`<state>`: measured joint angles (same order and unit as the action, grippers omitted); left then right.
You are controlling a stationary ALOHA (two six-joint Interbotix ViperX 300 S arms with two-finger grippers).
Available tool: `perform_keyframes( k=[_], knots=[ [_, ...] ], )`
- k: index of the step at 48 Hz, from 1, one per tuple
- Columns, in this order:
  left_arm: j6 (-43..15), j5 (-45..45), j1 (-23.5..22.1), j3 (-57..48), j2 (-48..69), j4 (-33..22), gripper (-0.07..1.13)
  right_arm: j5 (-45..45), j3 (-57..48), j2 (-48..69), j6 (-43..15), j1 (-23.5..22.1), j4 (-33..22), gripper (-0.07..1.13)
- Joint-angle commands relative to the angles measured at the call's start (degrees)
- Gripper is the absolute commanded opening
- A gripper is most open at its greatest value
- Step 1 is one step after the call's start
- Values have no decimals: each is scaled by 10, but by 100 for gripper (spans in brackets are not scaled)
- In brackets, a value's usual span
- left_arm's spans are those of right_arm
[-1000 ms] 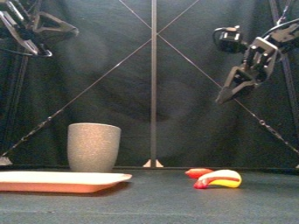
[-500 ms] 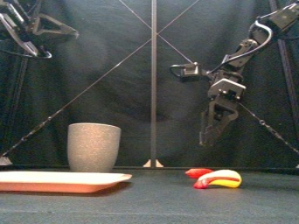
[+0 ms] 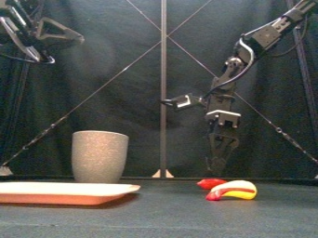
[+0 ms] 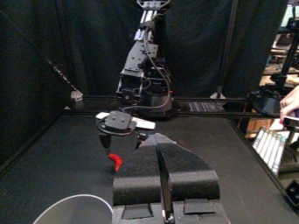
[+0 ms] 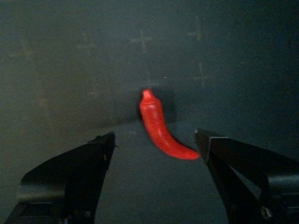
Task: Pick the red chile then place it in the grey bowl
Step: Pick the red chile
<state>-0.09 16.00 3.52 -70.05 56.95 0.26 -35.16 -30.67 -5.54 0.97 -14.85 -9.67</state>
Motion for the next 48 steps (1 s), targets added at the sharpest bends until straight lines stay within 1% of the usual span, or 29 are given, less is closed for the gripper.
perform_keyframes(
  k=[1, 8, 14, 20, 26, 29, 35, 38, 43, 48],
  knots=[
    [-1, 4, 1, 7, -2, 2, -4, 5, 8, 9, 29, -19, 33, 103],
    [-1, 3, 1, 6, -2, 3, -4, 14, 8, 8, 90, -47, 109, 103],
    [-1, 4, 2, 6, -2, 3, -4, 18, 11, 0, 144, -47, 163, 103],
    [-1, 3, 1, 6, -2, 3, -4, 21, 11, -19, 163, -45, 185, 103],
    [-1, 3, 2, 5, -2, 3, -4, 31, 13, -39, 165, -50, 183, 101],
    [-1, 3, 2, 5, -2, 3, -4, 34, 14, -45, 166, -54, 181, 98],
    [-1, 3, 1, 5, -2, 3, -4, 35, 16, -46, 165, -56, 178, 85],
    [-1, 3, 1, 5, -2, 3, -4, 35, 15, -44, 165, -56, 178, 75],
    [-1, 1, 2, 5, -2, 4, -4, 34, 17, -41, 165, -56, 178, 56],
    [-1, 1, 2, 5, -2, 3, -4, 36, 30, -33, 164, -55, 179, 44]
  ],
)
